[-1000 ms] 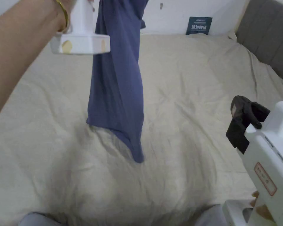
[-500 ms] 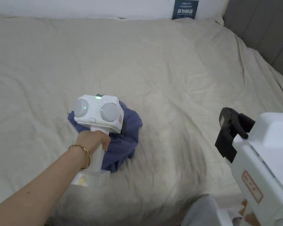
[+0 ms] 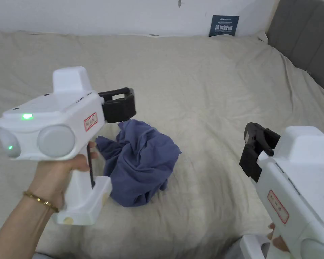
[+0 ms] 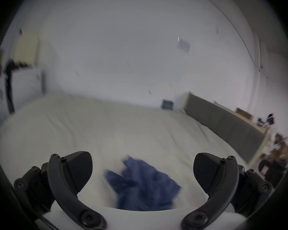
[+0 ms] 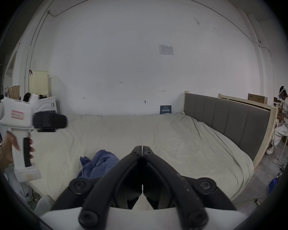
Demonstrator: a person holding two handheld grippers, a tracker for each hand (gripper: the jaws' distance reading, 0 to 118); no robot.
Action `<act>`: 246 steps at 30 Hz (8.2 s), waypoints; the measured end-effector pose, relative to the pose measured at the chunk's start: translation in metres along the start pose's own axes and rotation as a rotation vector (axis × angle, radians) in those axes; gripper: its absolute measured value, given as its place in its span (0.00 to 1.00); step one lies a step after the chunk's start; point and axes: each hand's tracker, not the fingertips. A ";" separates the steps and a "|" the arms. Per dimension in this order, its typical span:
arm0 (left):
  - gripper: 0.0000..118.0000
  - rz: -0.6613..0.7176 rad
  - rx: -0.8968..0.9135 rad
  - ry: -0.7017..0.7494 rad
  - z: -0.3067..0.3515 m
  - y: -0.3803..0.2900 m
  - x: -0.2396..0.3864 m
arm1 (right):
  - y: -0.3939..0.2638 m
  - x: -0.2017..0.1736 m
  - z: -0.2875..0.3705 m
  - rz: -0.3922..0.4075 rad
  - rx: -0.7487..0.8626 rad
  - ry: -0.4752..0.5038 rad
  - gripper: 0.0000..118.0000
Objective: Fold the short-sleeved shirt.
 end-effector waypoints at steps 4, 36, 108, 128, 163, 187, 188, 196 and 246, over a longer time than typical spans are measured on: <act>1.00 -0.161 0.192 0.202 0.043 -0.015 -0.007 | 0.006 -0.013 -0.007 0.019 0.031 0.024 0.01; 1.00 0.033 -0.478 0.086 -0.071 -0.038 -0.043 | -0.002 -0.038 -0.031 0.022 0.000 0.119 0.01; 0.04 0.220 -0.024 0.175 -0.050 0.179 -0.116 | 0.246 0.087 -0.169 -0.193 -0.238 0.151 0.06; 0.03 0.123 0.039 0.242 -0.157 0.282 -0.111 | 0.326 0.071 -0.268 -0.131 -0.157 0.023 0.07; 1.00 0.265 -0.410 0.346 0.029 -0.130 -0.145 | -0.069 0.086 -0.087 -0.143 -0.509 0.036 0.92; 0.00 -0.142 0.046 0.207 0.055 -0.055 -0.035 | 0.013 0.011 -0.028 -0.013 0.055 0.005 0.03; 0.00 -0.140 0.041 0.200 0.056 -0.055 -0.035 | 0.012 0.010 -0.028 -0.013 0.055 0.000 0.02; 0.00 -0.122 -0.061 0.194 0.049 -0.045 -0.052 | 0.012 0.012 -0.026 -0.002 0.031 0.013 0.01; 0.05 0.378 -0.493 0.301 0.020 -0.107 -0.169 | 0.031 -0.042 -0.331 0.263 -0.684 0.175 1.00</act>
